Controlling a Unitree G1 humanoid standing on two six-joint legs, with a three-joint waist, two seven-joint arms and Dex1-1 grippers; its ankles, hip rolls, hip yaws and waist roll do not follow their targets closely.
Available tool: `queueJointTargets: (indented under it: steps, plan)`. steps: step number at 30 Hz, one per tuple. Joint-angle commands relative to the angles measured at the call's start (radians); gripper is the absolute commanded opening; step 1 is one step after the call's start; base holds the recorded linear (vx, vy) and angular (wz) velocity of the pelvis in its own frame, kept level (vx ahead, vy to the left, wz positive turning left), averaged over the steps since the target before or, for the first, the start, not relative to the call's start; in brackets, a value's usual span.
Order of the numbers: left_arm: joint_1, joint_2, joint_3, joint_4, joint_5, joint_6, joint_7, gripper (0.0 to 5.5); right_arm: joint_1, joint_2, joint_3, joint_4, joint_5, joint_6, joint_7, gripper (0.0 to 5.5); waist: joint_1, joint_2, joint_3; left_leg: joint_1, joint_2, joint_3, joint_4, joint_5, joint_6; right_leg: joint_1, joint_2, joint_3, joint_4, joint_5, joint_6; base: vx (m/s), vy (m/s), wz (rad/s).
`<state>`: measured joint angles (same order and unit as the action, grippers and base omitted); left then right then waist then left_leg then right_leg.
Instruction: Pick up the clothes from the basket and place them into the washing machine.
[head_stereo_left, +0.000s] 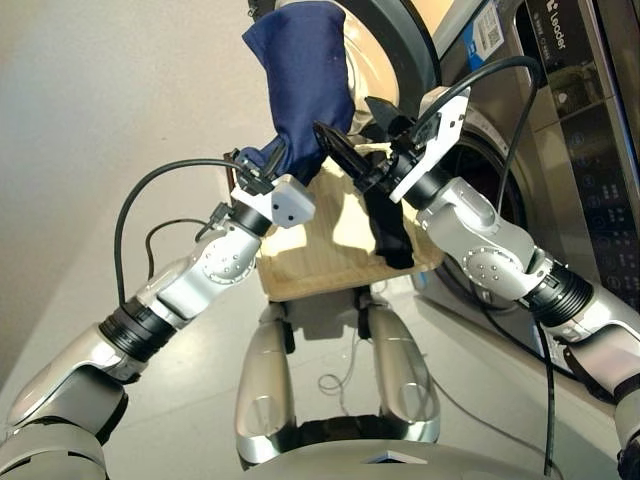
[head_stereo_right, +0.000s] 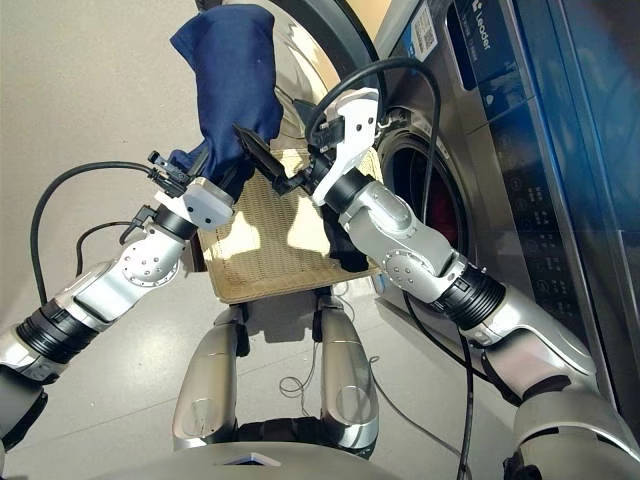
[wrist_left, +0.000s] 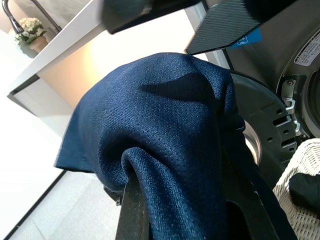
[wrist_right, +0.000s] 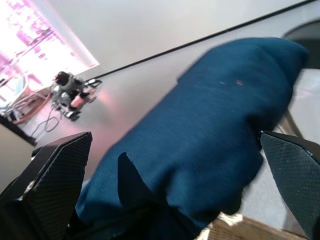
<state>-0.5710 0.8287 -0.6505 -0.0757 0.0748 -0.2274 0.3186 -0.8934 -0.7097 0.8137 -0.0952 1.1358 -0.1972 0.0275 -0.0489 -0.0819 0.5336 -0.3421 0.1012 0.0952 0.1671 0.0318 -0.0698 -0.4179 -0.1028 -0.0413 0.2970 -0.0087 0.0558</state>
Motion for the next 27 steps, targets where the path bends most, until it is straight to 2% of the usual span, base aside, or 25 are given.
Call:
queueJointTargets:
  steps: [1,7,18,19,20,21,22,23,27]
  plan:
    - [-0.046,0.02,-0.001,-0.174,0.08,-0.096,0.01,0.0,-0.088,-0.018,-0.019,-0.112,0.022,-0.042,0.031,5.5,0.008,0.031,-0.036,0.007,0.01,0.02,0.042,0.004,-0.046,0.014,-0.045,0.044,-0.045,0.035,0.105,0.0,0.0,0.0]
    - [-0.052,0.02,0.001,-0.183,0.109,-0.095,0.023,0.0,-0.085,0.033,-0.027,-0.077,0.027,-0.048,0.025,5.5,0.014,0.039,-0.023,-0.007,0.01,0.02,0.057,0.004,-0.047,0.007,-0.048,0.051,-0.038,0.034,0.102,0.0,0.0,0.0]
    - [-0.075,0.019,-0.006,-0.201,0.145,-0.092,0.047,0.0,-0.071,0.059,-0.035,-0.052,0.034,-0.058,0.002,5.5,0.02,0.041,-0.018,-0.03,0.006,0.015,0.085,-0.004,-0.046,-0.002,-0.053,0.052,-0.027,0.031,0.101,0.0,0.0,0.0]
    - [-0.079,0.022,-0.006,-0.202,0.152,-0.089,0.055,0.0,-0.069,0.06,-0.038,-0.054,0.032,-0.059,-0.004,5.2,0.02,0.042,-0.016,-0.032,0.006,0.015,0.089,-0.006,-0.046,-0.003,-0.053,0.054,-0.024,0.03,0.1,0.0,0.0,0.0]
    - [-0.081,0.022,-0.008,-0.205,0.154,-0.09,0.056,0.0,-0.067,0.06,-0.039,-0.055,0.03,-0.061,-0.007,3.24,0.02,0.043,-0.015,-0.034,0.005,0.014,0.093,-0.007,-0.045,-0.004,-0.053,0.055,-0.022,0.03,0.1,0.0,0.0,0.0]
    - [-0.081,0.022,-0.008,-0.205,0.157,-0.089,0.058,0.0,-0.065,0.06,-0.04,-0.055,0.028,-0.061,-0.009,2.03,0.02,0.043,-0.014,-0.035,0.005,0.014,0.097,-0.009,-0.045,-0.005,-0.053,0.056,-0.02,0.029,0.1,0.0,0.0,0.0]
    - [-0.083,0.02,-0.008,-0.205,0.158,-0.087,0.06,0.0,-0.06,0.061,-0.042,-0.056,0.026,-0.062,-0.014,0.5,0.02,0.041,-0.014,-0.037,0.004,0.014,0.1,-0.011,-0.044,-0.005,-0.054,0.057,-0.019,0.029,0.1,0.0,0.0,0.0]
    - [-0.083,0.02,-0.009,-0.205,0.158,-0.087,0.06,0.0,-0.06,0.06,-0.042,-0.056,0.025,-0.062,-0.015,0.06,0.02,0.041,-0.014,-0.037,0.004,0.014,0.101,-0.012,-0.044,-0.006,-0.054,0.057,-0.019,0.029,0.1,0.0,0.0,0.0]
    - [-0.089,0.016,-0.008,-0.21,0.16,-0.081,0.073,0.0,-0.053,0.064,-0.047,-0.061,0.01,-0.066,-0.034,0.0,0.02,0.04,-0.014,-0.044,0.004,0.015,0.113,-0.017,-0.043,-0.011,-0.056,0.06,-0.013,0.03,0.1,0.0,0.0,0.0]
